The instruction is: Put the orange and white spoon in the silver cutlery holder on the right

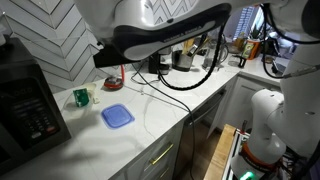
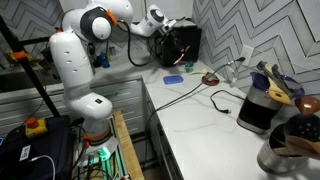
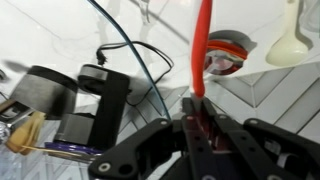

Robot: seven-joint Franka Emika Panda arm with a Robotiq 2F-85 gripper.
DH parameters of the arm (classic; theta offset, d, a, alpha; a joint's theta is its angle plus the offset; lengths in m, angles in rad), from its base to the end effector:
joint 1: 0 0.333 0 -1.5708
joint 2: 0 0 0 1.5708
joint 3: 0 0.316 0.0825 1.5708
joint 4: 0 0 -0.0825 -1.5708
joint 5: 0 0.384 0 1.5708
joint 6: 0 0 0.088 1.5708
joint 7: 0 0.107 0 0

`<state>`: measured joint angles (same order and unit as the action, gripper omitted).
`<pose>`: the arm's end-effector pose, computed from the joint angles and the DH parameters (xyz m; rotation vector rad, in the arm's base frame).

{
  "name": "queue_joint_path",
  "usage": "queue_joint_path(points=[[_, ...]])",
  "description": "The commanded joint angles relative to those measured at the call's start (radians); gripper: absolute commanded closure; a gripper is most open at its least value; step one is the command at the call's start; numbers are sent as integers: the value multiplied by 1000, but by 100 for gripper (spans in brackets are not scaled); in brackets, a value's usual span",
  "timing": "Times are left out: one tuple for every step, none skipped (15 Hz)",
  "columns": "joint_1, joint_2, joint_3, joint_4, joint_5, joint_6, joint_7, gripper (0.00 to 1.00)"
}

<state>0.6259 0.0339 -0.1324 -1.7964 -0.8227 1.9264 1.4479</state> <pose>0.5424 0.2349 0.5511 2.4529 -0.8830 0.9635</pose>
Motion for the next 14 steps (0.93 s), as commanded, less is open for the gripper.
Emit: queue_joint_path(points=[[-144, -34, 154, -39, -8, -17, 44, 89], [-161, -61, 171, -71, -8, -18, 65, 89], [-170, -79, 178, -91, -7, -16, 73, 97], [-198, -79, 192, -89, -22, -18, 99, 97], [-235, -94, 217, -94, -65, -69, 130, 97], [-269, -134, 231, -123, -97, -122, 143, 97], [-298, -171, 241, -150, -109, -158, 153, 97], [-327, -220, 245, -188, -124, -203, 149, 97], [-355, -249, 248, -208, -137, -249, 151, 97], [-383, -283, 248, -232, -151, -296, 142, 97], [-410, -315, 246, -256, -163, -341, 138, 97], [-435, -350, 244, -277, -174, -388, 135, 97], [-460, -377, 240, -299, -184, -433, 138, 97], [-482, -398, 237, -309, -181, -482, 142, 97]])
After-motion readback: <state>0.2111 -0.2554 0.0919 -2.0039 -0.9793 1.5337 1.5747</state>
